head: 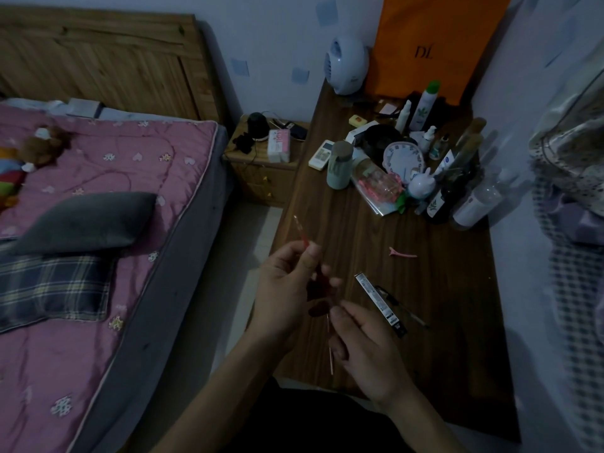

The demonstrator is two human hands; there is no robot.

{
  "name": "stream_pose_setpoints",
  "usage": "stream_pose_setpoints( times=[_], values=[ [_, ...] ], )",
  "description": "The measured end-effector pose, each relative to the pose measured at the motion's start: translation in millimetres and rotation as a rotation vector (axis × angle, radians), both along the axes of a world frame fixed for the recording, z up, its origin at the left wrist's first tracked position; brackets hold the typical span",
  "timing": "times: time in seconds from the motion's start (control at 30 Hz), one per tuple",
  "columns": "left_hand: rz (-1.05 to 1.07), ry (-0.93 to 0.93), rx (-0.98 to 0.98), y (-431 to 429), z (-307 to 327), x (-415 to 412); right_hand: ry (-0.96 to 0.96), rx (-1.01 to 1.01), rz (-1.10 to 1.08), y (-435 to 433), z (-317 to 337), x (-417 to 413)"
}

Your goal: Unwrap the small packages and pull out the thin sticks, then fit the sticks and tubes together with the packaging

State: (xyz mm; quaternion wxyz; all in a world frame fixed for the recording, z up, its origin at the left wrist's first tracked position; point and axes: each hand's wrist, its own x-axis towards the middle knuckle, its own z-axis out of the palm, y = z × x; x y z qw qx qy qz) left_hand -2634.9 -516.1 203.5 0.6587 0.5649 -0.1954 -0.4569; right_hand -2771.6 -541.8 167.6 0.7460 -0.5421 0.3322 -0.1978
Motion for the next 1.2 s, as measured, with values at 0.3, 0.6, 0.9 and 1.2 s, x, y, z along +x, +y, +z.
stream_pose_setpoints(
  times=[0.3,0.6,0.9,1.2],
  values=[
    [-0.201,-0.156,0.08,0.3,-12.4,-5.3,0.063,-0.054,-0.131,-6.9,-2.8,-1.6],
    [-0.176,-0.106,0.161,4.3,-48.0,-1.9,0.148,-0.194,-0.292,-16.2,-16.3,-4.4],
    [-0.43,-0.141,0.373,10.0,-81.6,-13.2,0.242,-0.127,-0.447,-31.2,-37.9,-9.5],
    [-0.544,-0.296,0.322,9.0,-107.2,-27.0,0.275,-0.07,-0.451,-33.2,-68.9,-13.9]
  ],
)
